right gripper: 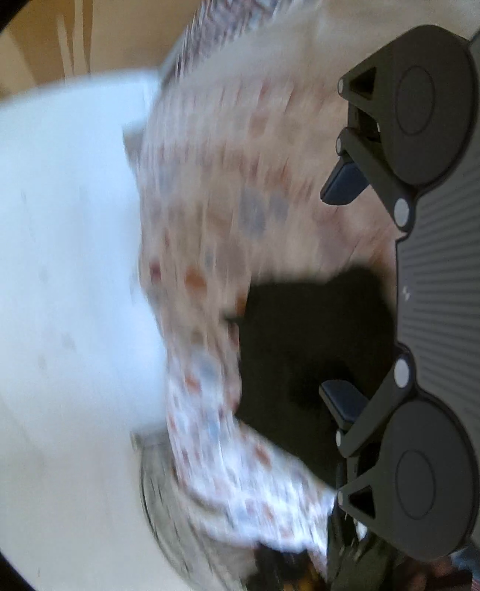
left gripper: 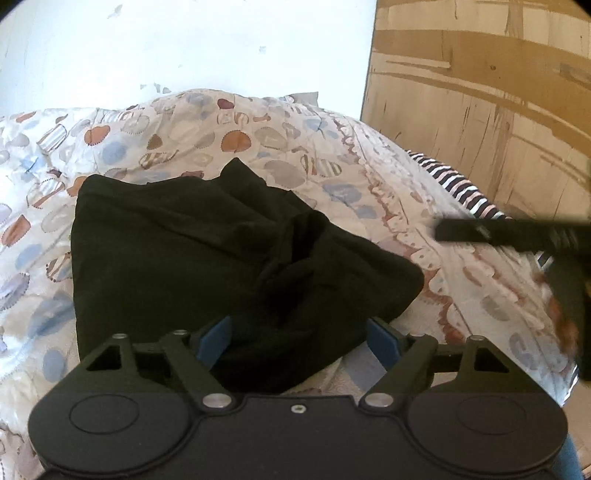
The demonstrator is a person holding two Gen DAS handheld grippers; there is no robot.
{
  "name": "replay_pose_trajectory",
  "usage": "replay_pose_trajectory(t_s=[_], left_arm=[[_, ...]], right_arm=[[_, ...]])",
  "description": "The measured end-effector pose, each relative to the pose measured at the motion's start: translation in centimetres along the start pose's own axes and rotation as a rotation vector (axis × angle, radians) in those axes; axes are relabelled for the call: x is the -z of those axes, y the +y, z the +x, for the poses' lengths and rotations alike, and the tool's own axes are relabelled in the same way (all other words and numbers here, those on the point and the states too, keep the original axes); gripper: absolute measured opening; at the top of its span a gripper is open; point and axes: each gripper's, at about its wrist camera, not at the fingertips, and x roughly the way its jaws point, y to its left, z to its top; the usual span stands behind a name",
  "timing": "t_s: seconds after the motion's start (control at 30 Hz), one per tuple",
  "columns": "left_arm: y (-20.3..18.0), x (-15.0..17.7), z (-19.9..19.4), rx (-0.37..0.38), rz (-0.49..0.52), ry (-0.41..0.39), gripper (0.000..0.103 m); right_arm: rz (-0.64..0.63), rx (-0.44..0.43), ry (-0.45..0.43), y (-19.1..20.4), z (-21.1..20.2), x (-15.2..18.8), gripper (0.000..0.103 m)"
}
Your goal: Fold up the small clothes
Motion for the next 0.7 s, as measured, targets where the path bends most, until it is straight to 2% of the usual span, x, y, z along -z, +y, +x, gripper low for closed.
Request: replay_pose_trajectory(t_s=[0.13, 0.23, 0.43, 0.57, 0.63, 0.7], left_arm=[[0.0, 0.1, 0.1, -0.009, 0.005, -0.009, 0.079], [-0.1, 0.3, 0.2, -0.016, 0.007, -0.008, 0.076], [0.0, 0.3, 0.6, -0.027, 0.010, 0.004, 0.076], [0.1, 0.3, 0.8, -0.032, 0.007, 0.004, 0.076], [0.1, 0.3, 0.9, -0.035, 0.008, 0.004, 0.076], [0.1, 0.3, 0.9, -0.042, 0.016, 0.004, 0.073]], right_arm=[[-0.008, -0.161, 0.076, -0.7, 5.4, -3.1, 0.103], [-0.020, -0.231, 0.114, -0.1, 9.1, -5.0, 0.103], [-0.021, -0.261, 0.164, 1.5, 14.9, -7.4, 0.090], [-0.033, -0.226, 0.204, 2.2, 17.6, -7.7, 0.076], [-0.044, -0.215, 0.227, 2.4, 18.5, -7.4, 0.076], [-0.050, -0.206, 0.238, 2.6, 19.2, -7.2, 0.070]])
